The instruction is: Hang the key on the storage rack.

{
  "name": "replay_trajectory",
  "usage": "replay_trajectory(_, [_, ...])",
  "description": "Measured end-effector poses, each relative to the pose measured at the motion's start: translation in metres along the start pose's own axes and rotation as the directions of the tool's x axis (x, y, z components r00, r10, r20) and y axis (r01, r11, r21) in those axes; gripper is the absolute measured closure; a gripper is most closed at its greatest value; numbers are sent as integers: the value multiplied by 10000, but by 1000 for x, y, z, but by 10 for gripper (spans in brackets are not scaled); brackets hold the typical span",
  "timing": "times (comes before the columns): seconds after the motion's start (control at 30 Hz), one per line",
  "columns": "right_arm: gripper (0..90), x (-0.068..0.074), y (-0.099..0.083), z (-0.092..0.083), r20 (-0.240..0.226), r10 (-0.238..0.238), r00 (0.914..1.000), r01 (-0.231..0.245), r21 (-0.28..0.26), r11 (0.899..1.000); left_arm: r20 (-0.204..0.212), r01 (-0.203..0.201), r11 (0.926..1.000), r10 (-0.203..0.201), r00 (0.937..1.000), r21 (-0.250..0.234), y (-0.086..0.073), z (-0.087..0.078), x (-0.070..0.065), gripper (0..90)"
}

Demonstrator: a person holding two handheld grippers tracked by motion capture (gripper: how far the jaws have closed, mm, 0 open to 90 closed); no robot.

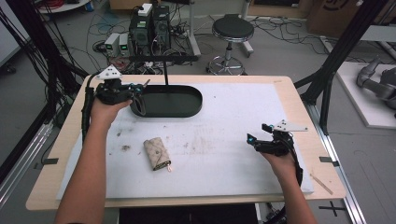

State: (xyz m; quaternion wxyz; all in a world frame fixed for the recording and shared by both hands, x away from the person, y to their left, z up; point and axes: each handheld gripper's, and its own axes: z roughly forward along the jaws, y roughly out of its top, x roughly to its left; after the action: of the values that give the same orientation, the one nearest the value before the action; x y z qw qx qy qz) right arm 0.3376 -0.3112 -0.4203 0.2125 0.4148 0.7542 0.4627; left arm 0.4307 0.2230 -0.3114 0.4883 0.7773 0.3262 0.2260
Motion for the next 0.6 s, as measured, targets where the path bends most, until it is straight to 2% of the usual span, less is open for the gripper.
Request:
replay_trajectory(0.1, [184,0,0,0,-11,7,10000,-7,7,10000,-59,-31,10000,30,10000,-43,9,2,3,874])
replay_trajectory(0.27, [184,-1,-1,0,-6,51,10000,-51,41,10000,-418,-87,10000,88,9991,25,30,12,14,874])
replay_trajectory(0.6, [184,-3,-2,0,30,118,9999,-118,58,9999,-909,-31,9991,69,9958,428,41,32,24,874])
